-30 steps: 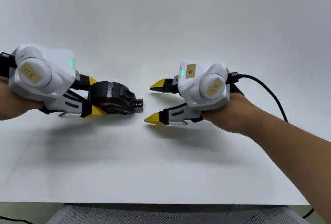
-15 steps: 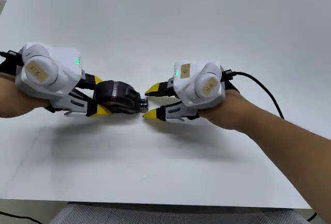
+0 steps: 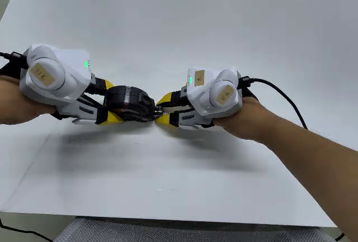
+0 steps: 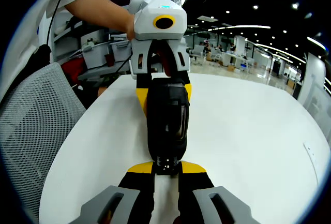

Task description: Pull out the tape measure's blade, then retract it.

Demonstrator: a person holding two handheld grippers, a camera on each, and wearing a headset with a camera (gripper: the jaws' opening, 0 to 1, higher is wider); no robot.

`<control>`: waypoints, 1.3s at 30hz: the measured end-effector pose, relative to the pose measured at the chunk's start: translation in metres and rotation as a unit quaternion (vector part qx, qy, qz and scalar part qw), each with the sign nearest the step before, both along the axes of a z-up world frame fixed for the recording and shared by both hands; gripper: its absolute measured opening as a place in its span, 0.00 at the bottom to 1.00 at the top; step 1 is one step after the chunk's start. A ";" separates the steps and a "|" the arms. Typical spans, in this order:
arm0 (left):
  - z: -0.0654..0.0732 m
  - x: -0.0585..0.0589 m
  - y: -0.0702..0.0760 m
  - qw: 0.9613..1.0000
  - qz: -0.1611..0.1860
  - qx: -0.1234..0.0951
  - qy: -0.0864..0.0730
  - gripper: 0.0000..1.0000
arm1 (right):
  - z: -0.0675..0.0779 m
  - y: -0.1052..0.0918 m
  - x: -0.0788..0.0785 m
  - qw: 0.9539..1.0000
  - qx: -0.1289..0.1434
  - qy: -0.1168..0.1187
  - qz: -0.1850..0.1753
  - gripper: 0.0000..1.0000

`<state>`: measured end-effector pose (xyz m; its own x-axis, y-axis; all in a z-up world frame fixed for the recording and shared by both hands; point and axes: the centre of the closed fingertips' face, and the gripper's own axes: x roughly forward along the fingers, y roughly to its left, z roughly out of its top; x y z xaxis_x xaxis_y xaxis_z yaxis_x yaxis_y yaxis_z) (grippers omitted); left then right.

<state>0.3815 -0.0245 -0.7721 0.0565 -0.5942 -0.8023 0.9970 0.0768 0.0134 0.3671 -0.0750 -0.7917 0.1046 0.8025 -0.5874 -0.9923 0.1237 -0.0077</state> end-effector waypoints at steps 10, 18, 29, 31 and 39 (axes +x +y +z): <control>0.000 0.000 0.000 1.000 -0.002 0.001 -0.001 0.26 | 0.001 0.001 0.000 1.000 0.010 0.002 0.002 0.11; 0.000 -0.001 0.001 1.000 -0.004 0.002 -0.001 0.26 | 0.001 0.001 0.000 1.000 0.013 0.003 0.006 0.10; 0.001 -0.001 0.001 1.000 -0.006 0.003 -0.006 0.26 | 0.001 0.000 -0.001 1.000 0.020 0.004 -0.004 0.09; 0.001 -0.001 0.001 1.000 -0.007 0.004 -0.008 0.26 | 0.001 0.000 0.000 1.000 0.016 -0.002 0.000 0.09; 0.000 -0.001 0.001 1.000 -0.009 0.006 -0.011 0.26 | 0.001 -0.001 -0.001 1.000 0.015 -0.003 -0.003 0.08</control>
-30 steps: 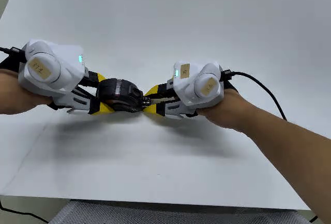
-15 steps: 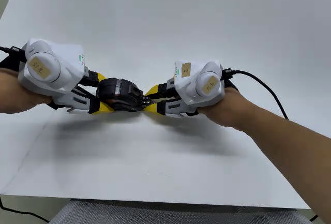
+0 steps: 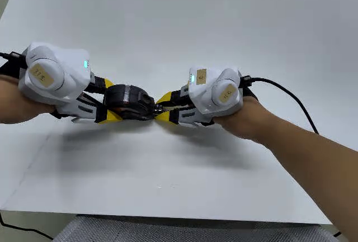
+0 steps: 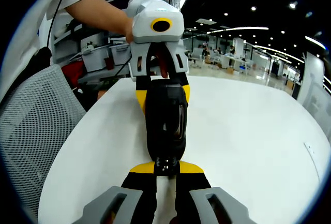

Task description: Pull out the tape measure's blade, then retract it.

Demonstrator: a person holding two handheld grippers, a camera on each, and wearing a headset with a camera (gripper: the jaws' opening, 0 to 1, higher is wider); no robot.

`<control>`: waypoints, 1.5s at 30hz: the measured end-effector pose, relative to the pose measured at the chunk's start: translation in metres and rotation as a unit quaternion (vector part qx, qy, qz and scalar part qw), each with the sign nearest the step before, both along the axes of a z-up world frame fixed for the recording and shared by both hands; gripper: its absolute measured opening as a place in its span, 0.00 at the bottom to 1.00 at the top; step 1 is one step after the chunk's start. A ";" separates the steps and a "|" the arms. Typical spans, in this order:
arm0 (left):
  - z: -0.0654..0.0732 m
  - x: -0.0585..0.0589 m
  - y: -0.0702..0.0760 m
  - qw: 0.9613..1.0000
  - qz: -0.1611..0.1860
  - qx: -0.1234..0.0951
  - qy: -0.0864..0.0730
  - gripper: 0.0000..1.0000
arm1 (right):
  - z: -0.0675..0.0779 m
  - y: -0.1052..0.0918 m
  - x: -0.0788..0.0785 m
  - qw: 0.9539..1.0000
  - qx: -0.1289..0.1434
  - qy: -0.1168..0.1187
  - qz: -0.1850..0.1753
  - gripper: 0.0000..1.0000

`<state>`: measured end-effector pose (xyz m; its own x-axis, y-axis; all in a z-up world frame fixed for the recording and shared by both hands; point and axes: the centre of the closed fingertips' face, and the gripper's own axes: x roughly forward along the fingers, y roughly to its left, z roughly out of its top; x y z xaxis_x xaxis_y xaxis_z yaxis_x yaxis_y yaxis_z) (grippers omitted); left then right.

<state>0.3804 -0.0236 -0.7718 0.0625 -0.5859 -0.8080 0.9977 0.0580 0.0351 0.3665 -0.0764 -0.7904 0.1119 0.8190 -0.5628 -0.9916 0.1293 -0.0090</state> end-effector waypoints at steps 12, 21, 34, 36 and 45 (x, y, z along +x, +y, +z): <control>0.000 0.000 -0.001 1.000 0.000 0.000 0.001 0.26 | 0.000 -0.004 0.000 1.000 0.002 0.000 -0.006 0.08; -0.001 0.001 -0.001 1.000 0.002 -0.001 0.003 0.26 | 0.000 -0.017 -0.001 1.000 -0.004 -0.004 -0.010 0.08; 0.000 0.000 -0.001 1.000 0.005 -0.003 0.006 0.26 | 0.002 -0.040 -0.002 1.000 -0.014 -0.006 -0.022 0.08; 0.000 0.000 -0.001 1.000 0.005 -0.003 0.006 0.26 | 0.002 -0.042 -0.002 1.000 -0.015 -0.005 -0.023 0.08; -0.001 0.000 -0.001 1.000 0.005 -0.003 0.007 0.26 | 0.002 -0.050 -0.004 0.999 -0.019 -0.002 -0.026 0.08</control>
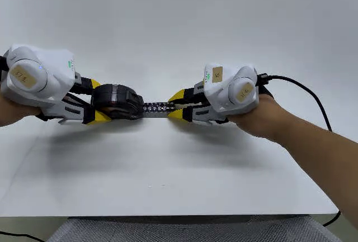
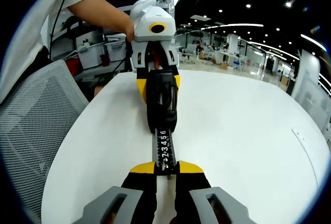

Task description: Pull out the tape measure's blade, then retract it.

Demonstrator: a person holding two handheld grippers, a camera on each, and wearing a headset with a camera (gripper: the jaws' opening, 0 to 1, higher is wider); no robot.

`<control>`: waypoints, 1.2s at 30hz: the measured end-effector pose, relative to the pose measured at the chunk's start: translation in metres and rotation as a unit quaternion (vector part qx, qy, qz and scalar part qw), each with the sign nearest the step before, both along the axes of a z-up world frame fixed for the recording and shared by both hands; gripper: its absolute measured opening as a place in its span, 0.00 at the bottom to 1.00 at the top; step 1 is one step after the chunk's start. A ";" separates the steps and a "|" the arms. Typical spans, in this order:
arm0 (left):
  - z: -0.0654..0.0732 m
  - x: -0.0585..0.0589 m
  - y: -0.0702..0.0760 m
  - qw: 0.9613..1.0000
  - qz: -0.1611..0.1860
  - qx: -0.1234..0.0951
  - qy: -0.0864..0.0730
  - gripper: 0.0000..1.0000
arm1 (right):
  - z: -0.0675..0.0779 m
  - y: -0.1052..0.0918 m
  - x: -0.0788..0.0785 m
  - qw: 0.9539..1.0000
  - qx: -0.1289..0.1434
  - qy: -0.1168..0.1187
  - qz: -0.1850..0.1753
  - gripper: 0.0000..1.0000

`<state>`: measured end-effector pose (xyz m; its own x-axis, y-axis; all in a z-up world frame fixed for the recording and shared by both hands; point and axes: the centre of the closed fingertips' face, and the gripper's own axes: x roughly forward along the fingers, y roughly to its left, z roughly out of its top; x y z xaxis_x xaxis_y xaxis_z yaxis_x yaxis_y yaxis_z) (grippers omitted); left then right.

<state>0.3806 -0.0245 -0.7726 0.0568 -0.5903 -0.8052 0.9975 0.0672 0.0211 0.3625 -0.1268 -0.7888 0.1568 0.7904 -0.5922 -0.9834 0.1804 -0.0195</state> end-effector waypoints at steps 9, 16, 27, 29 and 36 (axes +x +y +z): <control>0.000 -0.001 0.000 1.000 0.000 0.001 0.000 0.26 | 0.001 -0.007 -0.002 1.000 -0.002 0.001 -0.004 0.08; 0.001 0.000 0.000 1.000 -0.001 0.001 -0.001 0.26 | 0.003 -0.015 -0.005 1.000 -0.004 0.003 -0.010 0.08; 0.003 0.000 0.000 1.000 0.000 0.001 -0.001 0.26 | 0.008 -0.021 -0.006 1.000 -0.008 0.002 -0.015 0.08; 0.003 -0.001 0.000 1.000 0.000 0.001 -0.002 0.26 | 0.008 -0.021 -0.007 1.000 -0.008 0.002 -0.015 0.08; 0.003 -0.001 0.001 1.000 0.001 0.001 -0.001 0.26 | 0.008 -0.023 -0.006 1.000 -0.008 0.002 -0.017 0.08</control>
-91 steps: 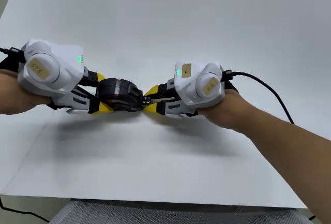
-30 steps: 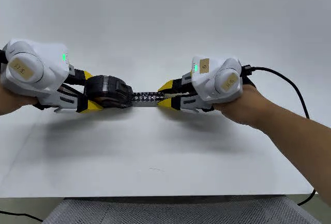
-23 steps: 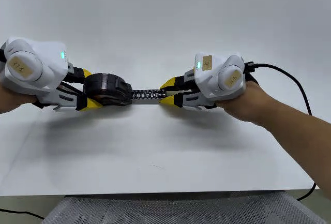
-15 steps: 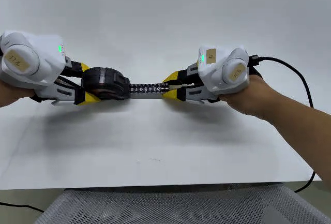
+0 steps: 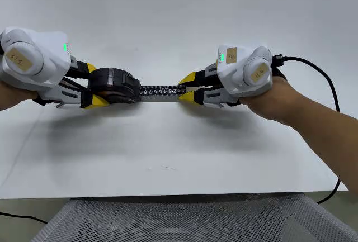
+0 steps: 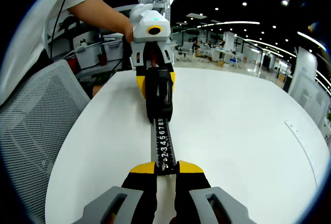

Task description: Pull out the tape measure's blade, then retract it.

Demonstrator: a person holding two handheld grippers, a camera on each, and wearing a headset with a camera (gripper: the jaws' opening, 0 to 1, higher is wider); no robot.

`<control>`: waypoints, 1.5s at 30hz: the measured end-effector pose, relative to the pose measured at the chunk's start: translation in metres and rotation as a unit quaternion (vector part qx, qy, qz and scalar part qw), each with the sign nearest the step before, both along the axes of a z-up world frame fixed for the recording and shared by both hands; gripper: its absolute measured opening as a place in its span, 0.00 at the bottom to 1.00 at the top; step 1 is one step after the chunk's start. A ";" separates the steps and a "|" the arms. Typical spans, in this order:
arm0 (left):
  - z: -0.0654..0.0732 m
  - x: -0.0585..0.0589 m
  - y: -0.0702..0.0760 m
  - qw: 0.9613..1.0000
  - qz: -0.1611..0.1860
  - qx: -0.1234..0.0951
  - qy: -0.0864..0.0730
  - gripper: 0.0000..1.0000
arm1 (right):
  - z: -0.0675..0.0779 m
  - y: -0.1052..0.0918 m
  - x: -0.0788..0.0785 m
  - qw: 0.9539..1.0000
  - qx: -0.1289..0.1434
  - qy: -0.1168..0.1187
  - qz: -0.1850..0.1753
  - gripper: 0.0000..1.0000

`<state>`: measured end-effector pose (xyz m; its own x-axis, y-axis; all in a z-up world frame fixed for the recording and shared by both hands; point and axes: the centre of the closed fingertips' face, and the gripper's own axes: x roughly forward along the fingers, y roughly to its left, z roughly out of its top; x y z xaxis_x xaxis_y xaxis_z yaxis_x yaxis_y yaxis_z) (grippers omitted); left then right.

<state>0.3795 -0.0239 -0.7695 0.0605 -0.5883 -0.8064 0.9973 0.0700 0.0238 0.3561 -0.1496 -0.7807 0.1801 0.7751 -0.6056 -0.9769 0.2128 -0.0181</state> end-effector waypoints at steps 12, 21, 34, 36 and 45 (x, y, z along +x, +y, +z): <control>-0.001 -0.001 -0.001 1.000 0.003 -0.001 0.000 0.26 | -0.004 -0.020 0.000 1.000 -0.015 -0.001 -0.005 0.08; -0.002 -0.001 -0.003 1.000 0.005 -0.002 0.000 0.26 | -0.006 -0.029 0.000 1.000 -0.019 0.001 -0.009 0.08; -0.003 -0.001 -0.002 1.000 0.005 -0.001 0.002 0.26 | -0.006 -0.047 -0.001 0.999 -0.031 0.001 -0.012 0.08; -0.003 -0.001 -0.002 1.000 0.005 0.000 0.002 0.26 | -0.007 -0.049 -0.001 0.999 -0.033 0.002 -0.012 0.08; -0.004 0.000 -0.002 1.000 0.006 0.001 0.001 0.26 | -0.006 -0.060 -0.003 0.999 -0.041 0.001 -0.017 0.08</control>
<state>0.3794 -0.0258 -0.7730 0.0656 -0.5860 -0.8077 0.9964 0.0815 0.0218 0.3532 -0.2099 -0.7870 0.2043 0.7165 -0.6670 -0.9690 0.2447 -0.0339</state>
